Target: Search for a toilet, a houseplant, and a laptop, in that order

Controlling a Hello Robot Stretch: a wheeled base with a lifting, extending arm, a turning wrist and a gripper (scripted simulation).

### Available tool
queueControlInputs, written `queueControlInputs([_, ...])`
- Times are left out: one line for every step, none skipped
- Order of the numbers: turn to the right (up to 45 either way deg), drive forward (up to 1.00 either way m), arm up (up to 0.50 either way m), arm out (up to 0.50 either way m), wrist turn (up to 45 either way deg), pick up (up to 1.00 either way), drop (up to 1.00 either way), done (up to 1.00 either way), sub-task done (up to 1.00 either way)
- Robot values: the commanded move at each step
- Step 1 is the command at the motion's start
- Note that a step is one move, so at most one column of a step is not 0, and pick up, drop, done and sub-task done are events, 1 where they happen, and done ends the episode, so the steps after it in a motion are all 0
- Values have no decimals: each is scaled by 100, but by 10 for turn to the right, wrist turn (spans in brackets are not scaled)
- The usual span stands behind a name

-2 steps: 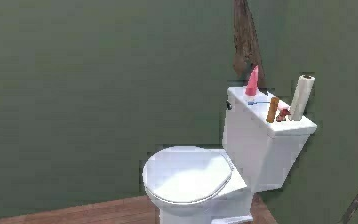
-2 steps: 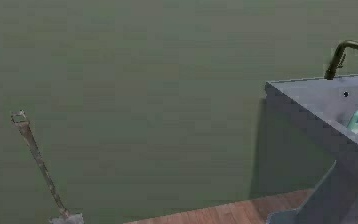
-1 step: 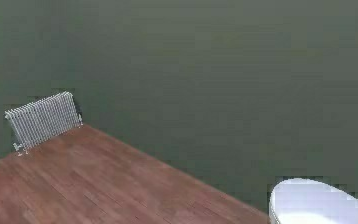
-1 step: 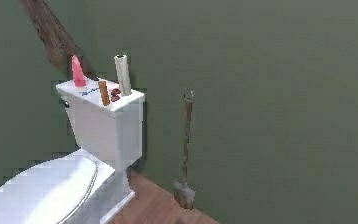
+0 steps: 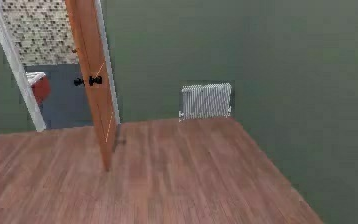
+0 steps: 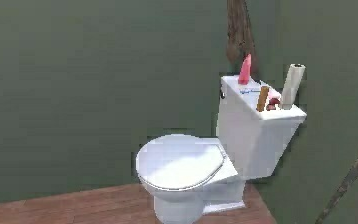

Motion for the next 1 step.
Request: queueControlInputs([-450,0,0,0,0,0,0,0,0])
